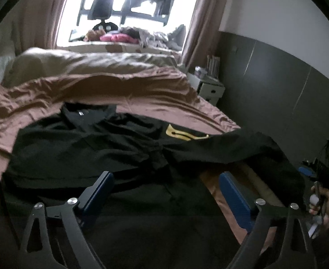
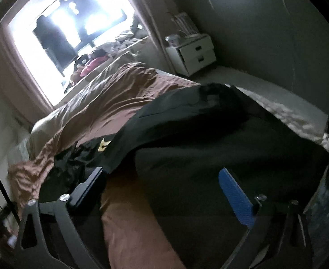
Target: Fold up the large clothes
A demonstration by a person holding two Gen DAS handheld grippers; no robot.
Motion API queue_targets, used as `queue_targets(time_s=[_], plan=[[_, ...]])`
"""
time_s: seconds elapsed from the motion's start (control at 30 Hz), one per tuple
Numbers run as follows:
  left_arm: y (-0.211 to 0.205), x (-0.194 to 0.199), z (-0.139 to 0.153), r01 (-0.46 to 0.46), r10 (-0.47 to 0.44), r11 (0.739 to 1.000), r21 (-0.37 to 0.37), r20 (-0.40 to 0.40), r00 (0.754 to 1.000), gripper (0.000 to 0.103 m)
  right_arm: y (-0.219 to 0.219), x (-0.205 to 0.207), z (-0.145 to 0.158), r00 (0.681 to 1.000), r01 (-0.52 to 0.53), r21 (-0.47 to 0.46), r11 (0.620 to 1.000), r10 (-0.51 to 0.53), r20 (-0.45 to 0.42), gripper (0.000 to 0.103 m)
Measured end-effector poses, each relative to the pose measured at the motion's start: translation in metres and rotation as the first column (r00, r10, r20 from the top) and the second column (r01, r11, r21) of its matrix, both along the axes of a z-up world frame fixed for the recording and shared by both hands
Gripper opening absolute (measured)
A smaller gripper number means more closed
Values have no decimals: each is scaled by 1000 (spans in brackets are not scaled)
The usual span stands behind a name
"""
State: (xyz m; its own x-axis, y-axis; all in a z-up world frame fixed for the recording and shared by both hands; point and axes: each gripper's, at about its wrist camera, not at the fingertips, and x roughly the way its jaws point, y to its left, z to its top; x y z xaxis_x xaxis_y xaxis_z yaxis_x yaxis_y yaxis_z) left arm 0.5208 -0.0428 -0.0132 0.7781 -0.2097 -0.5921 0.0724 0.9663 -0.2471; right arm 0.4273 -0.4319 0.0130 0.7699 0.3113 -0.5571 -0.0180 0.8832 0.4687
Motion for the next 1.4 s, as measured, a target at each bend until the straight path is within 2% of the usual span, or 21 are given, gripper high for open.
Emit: queue_targets(time_s=[0.13, 0.27, 0.4, 0.67, 0.77, 0.83, 0.87, 0.9, 0.93, 1.03, 1.2, 1.3, 1.4], plan=[[-3, 25, -21, 10, -10, 1000, 1, -49, 999, 87, -18, 16, -9, 999, 41, 58, 997, -40, -26, 86], [-4, 46, -40, 13, -13, 1000, 4, -86, 996, 84, -37, 39, -19, 995, 89, 160, 983, -80, -61, 77], [-3, 62, -56, 9, -9, 1000, -2, -112, 994, 82, -40, 58, -30, 992, 101, 235, 967, -80, -97, 71], [11, 92, -79, -5, 1, 1000, -23, -155, 988, 80, -30, 93, -49, 979, 135, 359, 923, -69, -191, 70], [16, 100, -86, -4, 3, 1000, -5, -167, 986, 80, -28, 104, -51, 976, 142, 336, 931, -76, -202, 59], [20, 108, -93, -19, 27, 999, 45, -185, 982, 80, -34, 112, -53, 971, 171, 352, 920, -97, -218, 31], [24, 111, -96, -31, 42, 998, 57, -191, 981, 78, -38, 115, -52, 970, 182, 368, 912, -105, -221, 26], [28, 115, -99, -44, 54, 997, 58, -199, 978, 73, -39, 114, -49, 970, 187, 374, 908, -111, -214, 16], [33, 119, -103, -55, 65, 997, 52, -212, 975, 72, -40, 113, -43, 974, 184, 368, 911, -118, -195, 11], [44, 134, -115, -76, 84, 996, 39, -249, 965, 71, -33, 106, -12, 988, 143, 308, 940, -115, -105, 5], [44, 156, -140, -69, 84, 996, 58, -313, 946, 69, -12, 91, 52, 999, 37, 209, 977, -43, 26, 1], [39, 168, -161, -50, 68, 997, 55, -384, 921, 69, 6, 84, 84, 997, -16, 174, 985, 2, 79, 1], [36, 168, -163, -40, 66, 996, 78, -370, 926, 69, 33, 73, 111, 990, -73, 124, 990, 57, 131, 1]])
